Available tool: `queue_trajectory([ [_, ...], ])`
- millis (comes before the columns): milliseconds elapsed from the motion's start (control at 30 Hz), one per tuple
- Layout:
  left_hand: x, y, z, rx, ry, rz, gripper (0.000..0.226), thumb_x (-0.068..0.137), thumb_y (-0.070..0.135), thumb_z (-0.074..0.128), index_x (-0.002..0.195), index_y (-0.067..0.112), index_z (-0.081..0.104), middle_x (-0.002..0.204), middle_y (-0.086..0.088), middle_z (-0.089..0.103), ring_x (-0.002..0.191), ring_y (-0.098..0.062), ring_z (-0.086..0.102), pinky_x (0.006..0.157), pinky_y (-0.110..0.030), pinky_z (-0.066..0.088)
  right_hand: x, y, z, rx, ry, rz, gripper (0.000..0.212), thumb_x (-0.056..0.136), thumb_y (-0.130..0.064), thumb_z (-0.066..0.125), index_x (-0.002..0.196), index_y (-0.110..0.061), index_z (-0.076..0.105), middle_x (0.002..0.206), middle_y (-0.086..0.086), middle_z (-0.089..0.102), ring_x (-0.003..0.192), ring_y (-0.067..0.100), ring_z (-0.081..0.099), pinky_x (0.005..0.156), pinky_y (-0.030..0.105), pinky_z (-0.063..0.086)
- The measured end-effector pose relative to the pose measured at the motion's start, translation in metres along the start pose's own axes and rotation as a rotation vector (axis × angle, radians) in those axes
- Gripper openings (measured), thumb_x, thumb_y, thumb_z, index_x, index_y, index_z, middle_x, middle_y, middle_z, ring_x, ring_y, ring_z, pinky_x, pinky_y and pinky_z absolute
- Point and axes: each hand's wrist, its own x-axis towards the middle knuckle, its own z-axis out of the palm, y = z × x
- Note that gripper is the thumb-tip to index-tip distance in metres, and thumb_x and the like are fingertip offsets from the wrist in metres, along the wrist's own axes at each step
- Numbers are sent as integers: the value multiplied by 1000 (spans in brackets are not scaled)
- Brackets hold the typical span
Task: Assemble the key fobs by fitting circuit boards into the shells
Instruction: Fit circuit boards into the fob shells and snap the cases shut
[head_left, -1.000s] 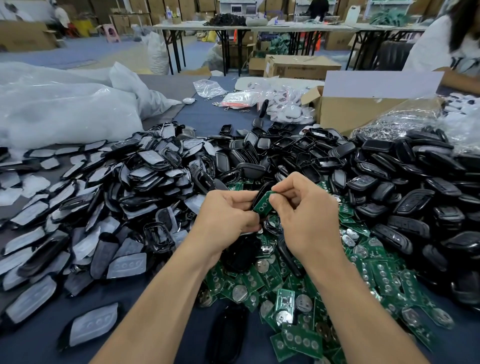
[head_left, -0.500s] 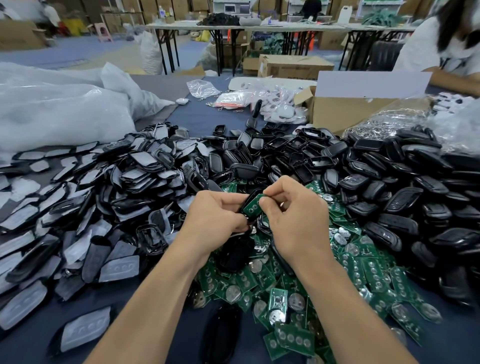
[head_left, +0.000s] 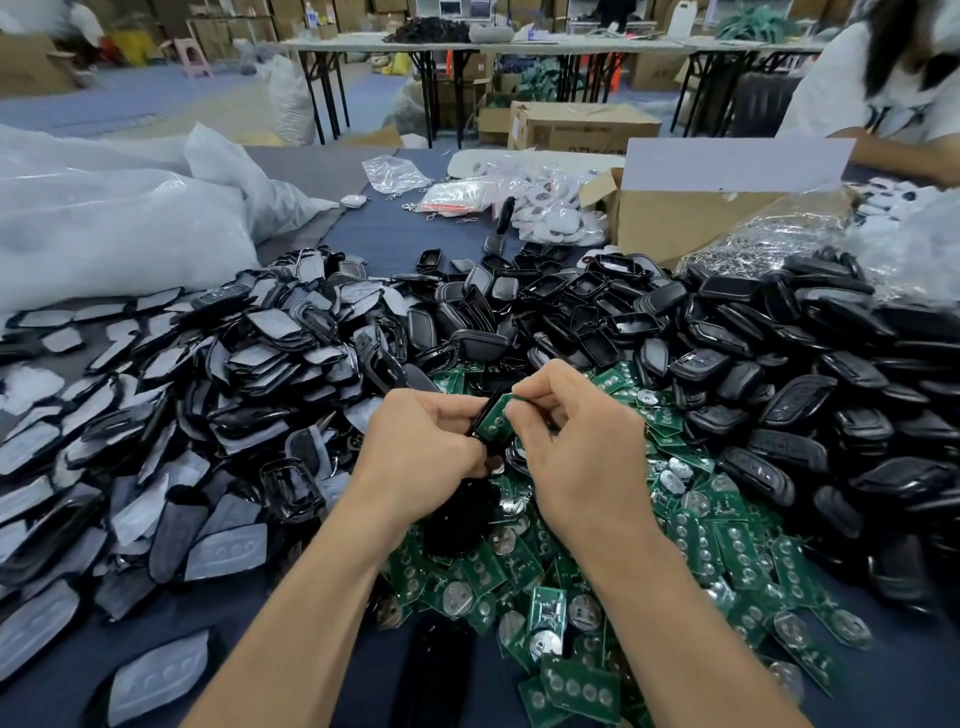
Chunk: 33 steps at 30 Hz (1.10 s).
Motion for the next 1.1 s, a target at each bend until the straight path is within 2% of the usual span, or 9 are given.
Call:
queue_trajectory([
  [133, -1, 1, 2, -89, -18, 7, 41, 67, 4, 71, 97, 28, 86, 86, -7, 81, 73, -16, 76, 68, -25, 60, 2, 1, -2, 67, -8, 46, 18, 91, -13, 78, 84, -25, 65, 70, -15, 64, 75, 7, 63, 66, 26, 52],
  [233, 0, 1, 4, -61, 29, 36, 39, 83, -5, 73, 92, 30, 86, 85, -4, 82, 69, -16, 74, 65, -26, 61, 3, -1, -1, 66, -2, 72, 17, 90, -11, 79, 86, -22, 67, 72, -19, 65, 76, 5, 64, 67, 22, 52],
  [433, -6, 13, -1, -74, 33, -44, 40, 84, -10, 74, 88, 28, 85, 80, -6, 81, 67, -20, 76, 60, -26, 60, 3, -14, -7, 52, -72, 149, 17, 91, -12, 78, 85, -23, 66, 72, -15, 65, 75, 7, 63, 67, 26, 52],
  [567, -19, 16, 4, -19, 45, -70, 36, 77, 7, 77, 92, 40, 82, 81, -1, 81, 67, -22, 78, 68, -34, 64, -9, -20, -18, 75, -64, 231, 20, 92, -15, 77, 86, -32, 66, 85, -21, 69, 75, 3, 66, 67, 21, 54],
  [700, -39, 18, 13, 17, 73, -45, 43, 63, 34, 79, 98, 59, 76, 93, 12, 81, 83, -11, 77, 80, -37, 64, -18, -24, -30, 95, -38, 304, 24, 91, -16, 78, 85, -35, 64, 82, -19, 70, 71, 9, 68, 67, 38, 58],
  [767, -46, 19, 13, -60, 68, -47, 46, 64, 24, 80, 90, 62, 76, 90, 11, 81, 77, -12, 76, 77, -46, 66, -22, -30, -34, 81, -53, 314, 22, 89, -19, 79, 86, -35, 65, 83, -20, 70, 74, 8, 69, 70, 41, 60],
  [867, -54, 21, 12, -163, 82, -69, 47, 67, 7, 77, 90, 48, 83, 83, -1, 82, 68, -22, 72, 72, -54, 64, -23, -40, -37, 20, -90, 304, 17, 87, -22, 81, 86, -32, 67, 78, -16, 71, 72, 7, 69, 68, 39, 60],
  [1000, -60, 21, 13, -233, 143, -111, 53, 73, -11, 76, 88, 39, 85, 83, -3, 81, 65, -20, 74, 61, -32, 61, -20, -50, -39, -5, -121, 307, 15, 84, -20, 82, 82, -28, 69, 65, -6, 68, 62, 13, 64, 64, 37, 56],
  [1100, -64, 20, 14, -263, 182, -139, 48, 69, -11, 75, 91, 30, 86, 84, -5, 81, 62, -20, 72, 60, -29, 58, -23, -56, -38, -23, -110, 294, 14, 82, -19, 83, 83, -27, 72, 64, -9, 67, 62, 11, 63, 65, 37, 57],
])
